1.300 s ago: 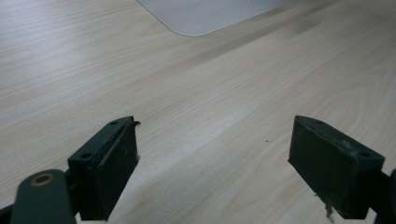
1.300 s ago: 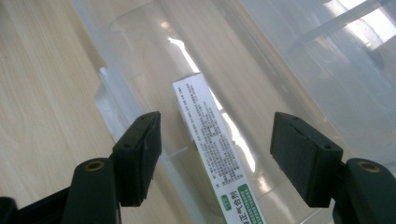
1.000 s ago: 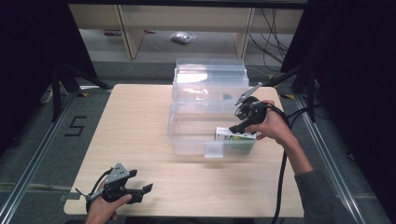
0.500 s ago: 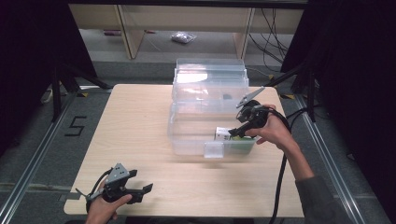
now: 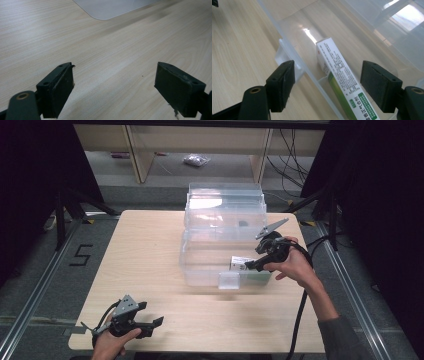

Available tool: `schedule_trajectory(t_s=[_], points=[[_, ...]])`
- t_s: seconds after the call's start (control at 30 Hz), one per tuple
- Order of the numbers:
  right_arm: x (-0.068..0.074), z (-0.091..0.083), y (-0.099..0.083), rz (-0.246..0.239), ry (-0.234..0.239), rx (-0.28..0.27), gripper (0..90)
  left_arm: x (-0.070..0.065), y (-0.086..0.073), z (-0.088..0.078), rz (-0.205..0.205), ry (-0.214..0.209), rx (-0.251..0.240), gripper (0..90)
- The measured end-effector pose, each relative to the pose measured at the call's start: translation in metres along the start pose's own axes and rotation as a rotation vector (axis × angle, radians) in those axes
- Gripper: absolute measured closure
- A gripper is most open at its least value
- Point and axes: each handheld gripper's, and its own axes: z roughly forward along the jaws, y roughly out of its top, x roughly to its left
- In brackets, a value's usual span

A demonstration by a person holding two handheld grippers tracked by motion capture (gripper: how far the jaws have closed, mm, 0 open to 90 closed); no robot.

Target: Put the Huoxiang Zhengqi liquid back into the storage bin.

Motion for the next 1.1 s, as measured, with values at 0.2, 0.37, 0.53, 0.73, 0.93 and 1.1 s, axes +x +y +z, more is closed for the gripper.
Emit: schedule_trajectory(t_s=[0.2, 0.37, 0.53, 0.73, 0.93, 1.1], points=[[0.003, -0.001, -0.006, 0.007, 0.01, -0.028, 28.9, 0.0, 0.0, 0.0, 0.0, -0.001, 0.0, 14.9], [0.01, -0.001, -0.012, 0.023, 0.018, -0.041, 30.0, 0.0, 0.0, 0.0, 0.002, -0.001, 0.001, 14.9], [0.014, 0.001, -0.015, 0.04, 0.054, -0.084, 29.6, 0.0, 0.0, 0.0, 0.002, -0.001, 0.001, 14.9], [0.02, 0.003, -0.019, 0.043, 0.041, -0.083, 29.3, 0.0, 0.0, 0.0, 0.001, -0.002, 0.0, 14.9], [0.023, 0.005, -0.022, 0.033, 0.056, -0.087, 28.7, 0.0, 0.0, 0.0, -0.001, -0.002, 0.001, 14.9], [0.03, 0.006, -0.026, 0.031, 0.072, -0.088, 28.3, 0.0, 0.0, 0.0, -0.002, -0.001, 0.0, 14.9]])
